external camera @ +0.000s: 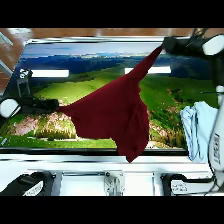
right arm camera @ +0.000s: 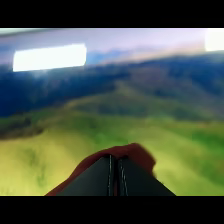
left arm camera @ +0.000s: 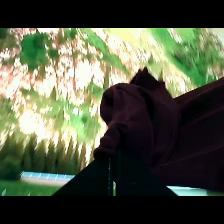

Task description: Fold the shirts.

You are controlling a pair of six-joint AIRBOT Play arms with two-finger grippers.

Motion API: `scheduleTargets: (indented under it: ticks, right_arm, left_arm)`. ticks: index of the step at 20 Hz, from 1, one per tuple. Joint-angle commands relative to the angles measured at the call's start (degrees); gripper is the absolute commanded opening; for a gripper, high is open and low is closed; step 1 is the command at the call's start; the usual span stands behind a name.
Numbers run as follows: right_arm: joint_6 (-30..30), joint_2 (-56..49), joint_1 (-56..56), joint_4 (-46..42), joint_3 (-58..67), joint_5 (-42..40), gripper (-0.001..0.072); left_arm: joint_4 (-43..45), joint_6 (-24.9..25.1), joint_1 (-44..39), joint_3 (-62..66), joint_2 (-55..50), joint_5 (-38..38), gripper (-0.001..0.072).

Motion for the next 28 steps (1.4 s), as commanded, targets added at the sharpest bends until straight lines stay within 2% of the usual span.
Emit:
scheduleTargets:
  ticks: [1, 3, 4, 5, 6, 7, 9, 11, 13, 15, 19, 21, 22, 28]
  right_arm:
    - [2.6, -9.3, 0.7, 6.8, 0.1, 8.6, 0.0059]
    - [2.8, -11.2, 1.2, 8.2, 0.1, 10.6, 0.0086]
    - [2.7, -11.2, 1.3, 9.7, 0.1, 10.4, 0.0215]
    - [2.3, -10.7, 1.0, 10.9, 0.2, 10.6, 0.0511]
    - [1.3, -9.7, 0.3, 10.8, 0.2, 12.0, 0.0648]
    - [-0.3, -8.2, -1.0, 9.7, 0.2, 15.2, 0.0648]
    - [-2.0, -5.2, -4.8, 3.4, 0.2, 25.7, 0.0648]
    - [-0.9, -3.5, -8.4, -8.6, -0.4, 37.3, 0.0647]
    - [-1.5, -2.3, -11.6, -13.6, -4.9, 44.4, 0.0648]
    - [-2.2, -0.1, -14.5, -10.5, -14.1, 45.4, 0.0648]
    - [-4.0, 3.4, -16.1, -2.4, -30.5, 37.7, 0.0648]
    - [-4.5, 3.4, -15.8, -0.2, -33.4, 36.0, 0.0648]
    - [-4.7, 3.4, -15.9, -0.3, -34.1, 35.9, 0.0648]
    - [-5.1, 3.4, -15.8, -0.8, -34.3, 36.9, 0.0648]
  left_arm:
    - [-7.5, -3.8, 4.8, -0.5, -10.5, 14.3, 0.0037]
    - [-15.3, -3.8, 6.3, 0.0, -14.2, 16.0, 0.0059]
    - [-17.9, -3.6, 6.8, 0.0, -15.0, 16.4, 0.0197]
    - [-18.3, -2.9, 7.3, 0.1, -15.0, 16.4, 0.0427]
    - [-18.2, -0.1, 8.5, 0.7, -14.6, 14.7, 0.0627]
    - [-18.1, 3.8, 10.4, 2.1, -14.5, 10.8, 0.0666]
    - [-18.3, 12.2, 15.3, 5.1, -14.5, -1.0, 0.0665]
    - [-20.7, 20.8, 18.9, 4.7, -14.5, -13.8, 0.0666]
    - [-23.3, 24.3, 19.5, -0.6, -14.2, -20.0, 0.0666]
    - [-29.0, 25.8, 18.8, -8.9, -13.5, -17.7, 0.0666]
    - [-35.7, 27.5, 14.3, -19.0, -13.7, -6.3, 0.0662]
    - [-35.6, 27.5, 11.4, -19.7, -14.7, -2.1, 0.0650]
    - [-35.6, 27.5, 10.2, -19.7, -15.4, -0.5, 0.0587]
    - [-35.6, 27.3, 7.0, -19.7, -20.6, 5.0, 0.0582]
